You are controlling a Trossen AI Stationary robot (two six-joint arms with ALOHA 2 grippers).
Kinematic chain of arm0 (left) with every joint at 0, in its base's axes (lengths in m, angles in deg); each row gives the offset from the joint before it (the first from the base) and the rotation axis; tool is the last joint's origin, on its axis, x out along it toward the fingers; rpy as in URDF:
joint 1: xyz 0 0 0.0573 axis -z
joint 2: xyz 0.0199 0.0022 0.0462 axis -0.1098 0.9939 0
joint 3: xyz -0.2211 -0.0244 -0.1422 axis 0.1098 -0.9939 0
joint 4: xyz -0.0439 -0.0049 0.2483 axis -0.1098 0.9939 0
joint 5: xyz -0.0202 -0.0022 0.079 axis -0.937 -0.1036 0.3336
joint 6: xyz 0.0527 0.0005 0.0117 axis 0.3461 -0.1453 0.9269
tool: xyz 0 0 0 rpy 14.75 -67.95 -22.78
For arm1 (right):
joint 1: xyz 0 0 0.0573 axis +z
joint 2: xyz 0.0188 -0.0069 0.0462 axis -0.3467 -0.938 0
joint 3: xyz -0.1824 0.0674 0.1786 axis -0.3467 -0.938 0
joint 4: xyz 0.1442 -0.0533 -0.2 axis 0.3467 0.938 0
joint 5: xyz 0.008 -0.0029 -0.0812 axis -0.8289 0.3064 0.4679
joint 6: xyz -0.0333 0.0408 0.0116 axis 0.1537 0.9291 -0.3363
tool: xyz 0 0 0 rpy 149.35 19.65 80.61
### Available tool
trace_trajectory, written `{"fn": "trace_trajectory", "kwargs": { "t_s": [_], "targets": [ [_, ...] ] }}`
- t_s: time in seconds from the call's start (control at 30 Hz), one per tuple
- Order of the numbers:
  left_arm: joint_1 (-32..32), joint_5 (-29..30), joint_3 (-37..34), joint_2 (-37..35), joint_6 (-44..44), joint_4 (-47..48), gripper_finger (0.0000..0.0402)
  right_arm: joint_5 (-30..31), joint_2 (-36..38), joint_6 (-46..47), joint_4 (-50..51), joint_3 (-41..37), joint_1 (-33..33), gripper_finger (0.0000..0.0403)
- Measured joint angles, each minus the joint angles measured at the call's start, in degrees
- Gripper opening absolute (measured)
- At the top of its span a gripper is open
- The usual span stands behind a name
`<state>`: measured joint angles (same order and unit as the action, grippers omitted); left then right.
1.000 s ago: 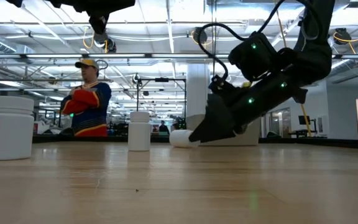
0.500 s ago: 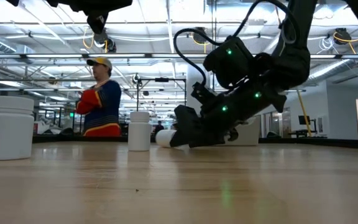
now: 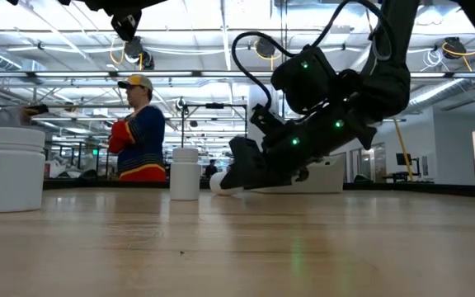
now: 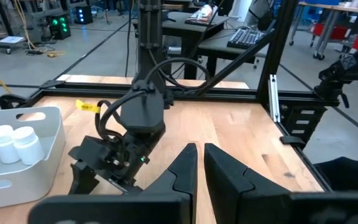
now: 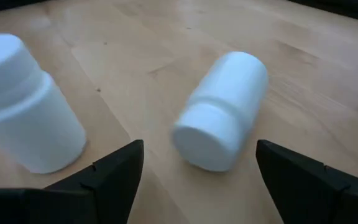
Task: Pick and place pill bottles into a basket
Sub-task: Put the white medicine bottle into the gray bin
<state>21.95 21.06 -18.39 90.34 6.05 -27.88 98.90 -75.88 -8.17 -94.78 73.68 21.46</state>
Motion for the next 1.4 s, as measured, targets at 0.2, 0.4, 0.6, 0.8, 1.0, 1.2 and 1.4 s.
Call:
{"fn": "trace_trajectory", "kwargs": {
  "t_s": [0.2,0.4,0.6,0.8,1.0,1.2,1.4],
  "targets": [
    [0.09,0.02,0.00,0.00,0.03,-0.06,0.0035,-1.25,0.00,-0.36,0.06,-0.02,-1.03,0.0306],
    [0.09,0.02,0.00,0.00,0.02,-0.06,0.0035,-0.73,0.00,0.47,0.21,-0.02,-1.55,0.0306],
    [0.09,0.02,0.00,0.00,0.04,0.12,0.0035,2.24,0.00,3.20,4.28,-0.06,-1.51,0.0306],
    [0.09,0.03,0.00,0.00,-0.04,0.30,0.0035,4.64,0.02,4.23,4.37,-0.06,-0.53,0.0298],
    [0.31,0.00,0.00,0.00,-0.07,0.84,0.0035,5.85,0.10,6.26,6.69,-0.01,1.94,0.0286],
    [0.51,0.00,-0.02,0.00,-1.13,1.95,0.0035,7.05,0.13,1.69,8.07,0.00,0.35,0.0297],
    [1.75,0.00,-0.02,0.00,-0.90,2.10,0.0035,3.40,0.22,-0.97,5.26,-1.17,-2.28,0.0304]
  ]
}}
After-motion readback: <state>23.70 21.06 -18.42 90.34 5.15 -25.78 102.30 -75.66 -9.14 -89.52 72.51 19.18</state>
